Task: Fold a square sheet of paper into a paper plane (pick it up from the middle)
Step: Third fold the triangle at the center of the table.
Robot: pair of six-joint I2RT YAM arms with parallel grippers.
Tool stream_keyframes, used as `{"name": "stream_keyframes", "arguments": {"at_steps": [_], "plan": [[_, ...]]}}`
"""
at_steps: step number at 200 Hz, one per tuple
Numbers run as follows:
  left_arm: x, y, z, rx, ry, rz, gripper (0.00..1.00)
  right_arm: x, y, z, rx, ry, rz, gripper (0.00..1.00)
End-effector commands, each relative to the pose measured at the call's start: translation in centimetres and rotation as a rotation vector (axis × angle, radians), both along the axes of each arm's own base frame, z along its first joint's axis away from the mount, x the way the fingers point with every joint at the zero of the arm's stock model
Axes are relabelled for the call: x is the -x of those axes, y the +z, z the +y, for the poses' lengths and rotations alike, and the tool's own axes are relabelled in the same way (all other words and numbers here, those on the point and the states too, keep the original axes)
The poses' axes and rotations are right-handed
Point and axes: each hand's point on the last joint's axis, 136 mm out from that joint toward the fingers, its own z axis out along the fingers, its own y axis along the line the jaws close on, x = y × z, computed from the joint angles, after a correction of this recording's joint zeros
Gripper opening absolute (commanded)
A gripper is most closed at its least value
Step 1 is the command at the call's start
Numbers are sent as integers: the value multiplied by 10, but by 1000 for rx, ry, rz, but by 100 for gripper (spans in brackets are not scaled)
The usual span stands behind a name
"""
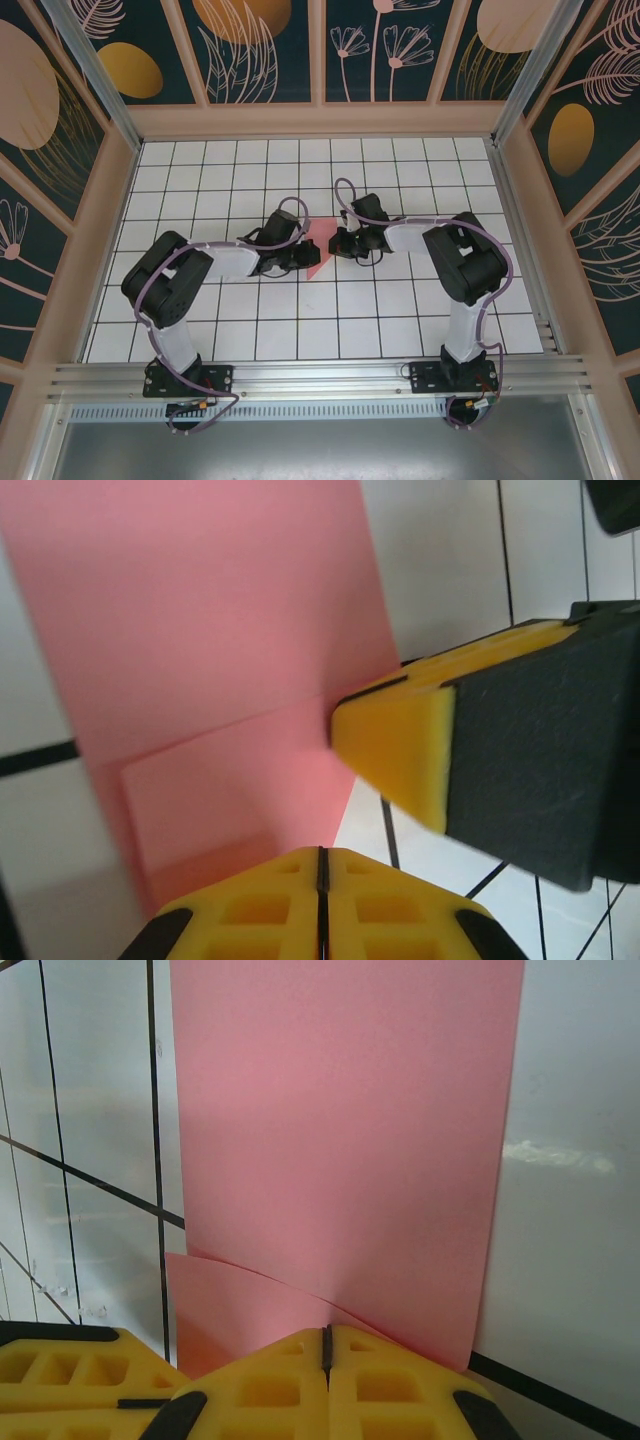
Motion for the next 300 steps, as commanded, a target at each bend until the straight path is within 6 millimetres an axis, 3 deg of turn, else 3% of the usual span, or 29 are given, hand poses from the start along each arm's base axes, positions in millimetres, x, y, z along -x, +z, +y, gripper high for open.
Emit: {"name": "stream_keyframes", "arguments": {"at_steps": [1, 73, 181, 300], "plan": [[-9, 3, -11, 38, -44, -37, 9, 13, -29, -12, 84, 5, 69, 0], [6, -13, -13, 41, -110, 15, 6, 16, -37, -15, 98, 3, 91, 0], [70, -46, 31, -52, -145, 125, 4, 19, -60, -28, 190, -36, 147, 0], [102, -61, 52, -171, -167, 162, 1, 21, -67, -31, 206, -45, 165, 0]]}}
